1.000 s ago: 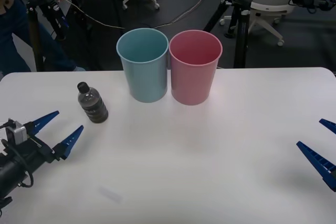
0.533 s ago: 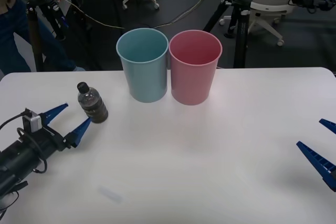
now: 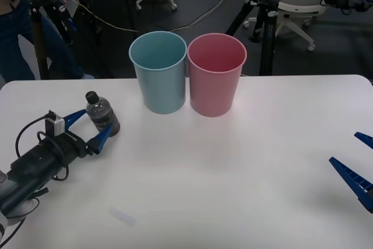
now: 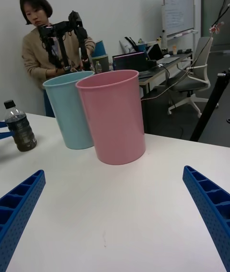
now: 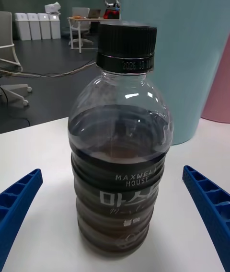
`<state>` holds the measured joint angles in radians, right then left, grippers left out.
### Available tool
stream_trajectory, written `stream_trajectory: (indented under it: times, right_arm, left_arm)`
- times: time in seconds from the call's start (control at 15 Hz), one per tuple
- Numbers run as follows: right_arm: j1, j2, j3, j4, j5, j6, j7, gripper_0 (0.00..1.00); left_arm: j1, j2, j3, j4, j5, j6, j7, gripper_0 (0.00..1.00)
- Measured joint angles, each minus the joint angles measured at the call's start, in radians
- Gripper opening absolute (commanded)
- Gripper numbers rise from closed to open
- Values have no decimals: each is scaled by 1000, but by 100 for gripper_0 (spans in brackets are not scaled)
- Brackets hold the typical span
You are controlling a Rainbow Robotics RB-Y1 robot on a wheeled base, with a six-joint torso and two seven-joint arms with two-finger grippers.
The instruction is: Grasp the object on the table and drop it into the matching bin: aluminum can to the light blue bin, PET bottle to the pink bin.
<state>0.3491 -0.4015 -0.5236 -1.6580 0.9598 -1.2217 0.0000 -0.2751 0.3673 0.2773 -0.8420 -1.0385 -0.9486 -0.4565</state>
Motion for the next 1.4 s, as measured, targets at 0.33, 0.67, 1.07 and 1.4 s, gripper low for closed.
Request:
stream_trajectory:
  times: [0.33, 0.67, 1.07, 1.4]
  right_arm:
    - [0, 0, 0, 0, 0, 0, 0, 100]
    - [0, 0, 0, 0, 0, 0, 0, 100]
    - [0, 0, 0, 0, 0, 0, 0, 100]
    - [0, 0, 0, 0, 0, 0, 0, 100]
  left_arm:
    - [-37, -17, -48, 0, 0, 71, 10, 100]
    - [-57, -18, -71, 0, 1, 114, 25, 1]
    - [-64, -18, -75, 0, 3, 131, 41, 0]
    - [-63, -17, -75, -1, 12, 128, 41, 0]
